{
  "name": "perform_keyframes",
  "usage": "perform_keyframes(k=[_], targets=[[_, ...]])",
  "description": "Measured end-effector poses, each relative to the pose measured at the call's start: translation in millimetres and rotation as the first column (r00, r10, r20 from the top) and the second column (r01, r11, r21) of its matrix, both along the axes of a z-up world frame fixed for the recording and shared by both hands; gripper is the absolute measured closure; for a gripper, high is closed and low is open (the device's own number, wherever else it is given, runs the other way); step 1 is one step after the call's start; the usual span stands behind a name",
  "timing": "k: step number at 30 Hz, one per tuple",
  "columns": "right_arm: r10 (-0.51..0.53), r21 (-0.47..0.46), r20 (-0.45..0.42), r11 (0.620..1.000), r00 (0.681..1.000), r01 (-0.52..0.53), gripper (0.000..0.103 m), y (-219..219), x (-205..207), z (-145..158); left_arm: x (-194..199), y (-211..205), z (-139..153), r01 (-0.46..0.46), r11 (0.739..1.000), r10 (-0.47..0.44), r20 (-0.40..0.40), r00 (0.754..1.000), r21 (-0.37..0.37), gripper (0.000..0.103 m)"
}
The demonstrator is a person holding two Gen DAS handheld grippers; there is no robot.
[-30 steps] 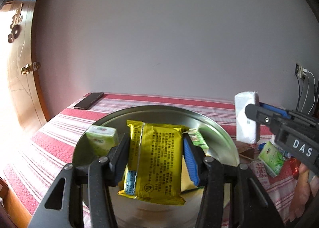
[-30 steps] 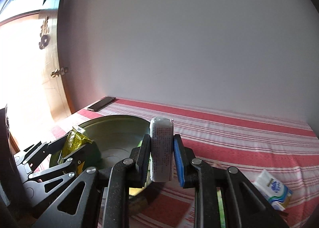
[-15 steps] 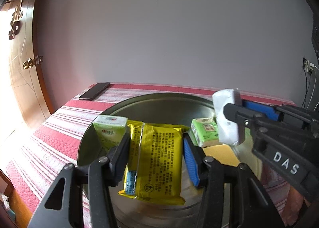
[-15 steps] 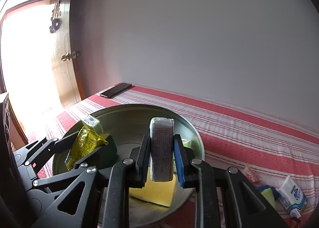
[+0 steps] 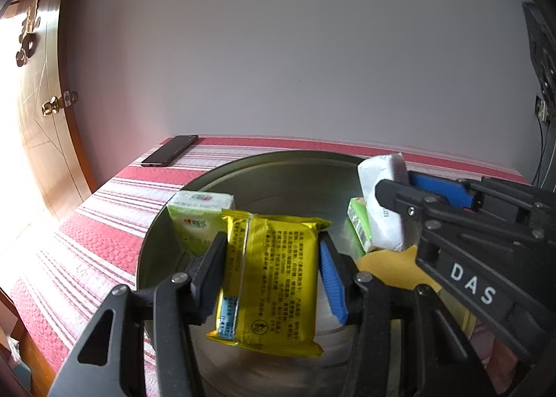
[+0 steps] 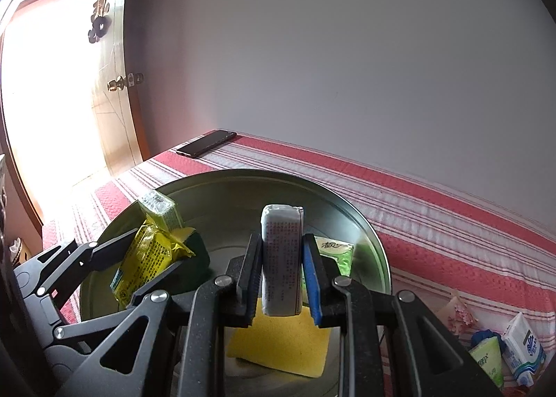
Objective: Organize objects
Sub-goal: 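Carry the yellow packet with left tool over the tin while right tool carries white pack, then open left tool to drop packet while right tool drops white pack into tin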
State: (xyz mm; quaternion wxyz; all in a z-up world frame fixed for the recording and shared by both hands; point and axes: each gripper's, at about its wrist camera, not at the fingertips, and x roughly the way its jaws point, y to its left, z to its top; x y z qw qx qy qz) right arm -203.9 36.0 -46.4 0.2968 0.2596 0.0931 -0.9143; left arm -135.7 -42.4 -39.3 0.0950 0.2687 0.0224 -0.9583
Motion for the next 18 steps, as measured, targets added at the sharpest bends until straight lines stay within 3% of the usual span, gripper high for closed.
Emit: perform_keyframes(k=[18], targets=[[0.014,0.001,0.025,1.0,1.0,-0.014,0.078,-0.7,-6.8,-7.9,-0.2,-0.2,2.1,0.004,1.0,-0.004,0.002,1.0,0.001,0.051]])
